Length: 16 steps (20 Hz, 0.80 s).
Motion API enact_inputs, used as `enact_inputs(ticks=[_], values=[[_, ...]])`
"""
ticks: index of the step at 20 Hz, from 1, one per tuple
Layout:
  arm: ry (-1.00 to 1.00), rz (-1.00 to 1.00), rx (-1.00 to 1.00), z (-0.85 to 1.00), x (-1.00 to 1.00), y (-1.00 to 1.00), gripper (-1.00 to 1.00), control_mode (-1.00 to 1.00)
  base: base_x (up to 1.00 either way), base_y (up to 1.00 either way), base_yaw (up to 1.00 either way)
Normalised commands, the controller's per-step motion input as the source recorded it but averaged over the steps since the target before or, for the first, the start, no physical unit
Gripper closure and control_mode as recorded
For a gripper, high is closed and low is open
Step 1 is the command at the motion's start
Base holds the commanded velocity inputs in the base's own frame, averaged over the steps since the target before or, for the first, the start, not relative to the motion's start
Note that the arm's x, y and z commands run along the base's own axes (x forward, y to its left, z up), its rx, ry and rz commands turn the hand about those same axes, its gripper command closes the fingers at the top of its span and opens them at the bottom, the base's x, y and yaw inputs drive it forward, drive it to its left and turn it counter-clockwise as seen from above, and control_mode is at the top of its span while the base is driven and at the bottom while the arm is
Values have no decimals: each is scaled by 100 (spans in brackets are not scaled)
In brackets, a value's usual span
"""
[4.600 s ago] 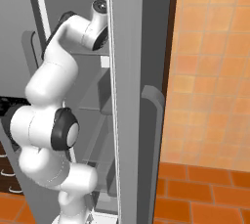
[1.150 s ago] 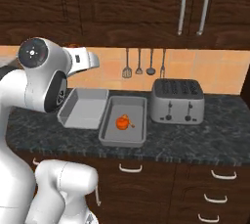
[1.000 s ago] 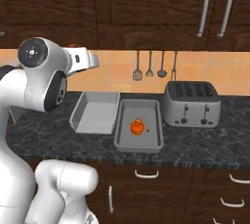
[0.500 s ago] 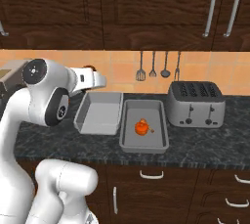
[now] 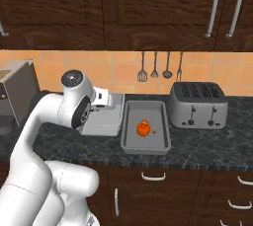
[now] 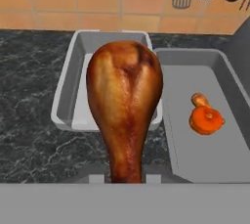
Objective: Place one squash and one chicken drumstick in each tupperware on the nearby counter, to pack two identical lunches.
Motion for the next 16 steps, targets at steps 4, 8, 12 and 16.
enact_inputs(ticks=[4, 8, 12, 16], values=[[24, 0, 6, -37, 63, 11, 100, -100, 0, 0, 0], [9, 1, 2, -56, 58, 0, 100, -100, 0, 0, 0], [0, 4, 0, -70, 60, 4, 100, -100, 0, 0, 0], [0, 4, 0, -61, 56, 5, 100, -100, 0, 0, 0]])
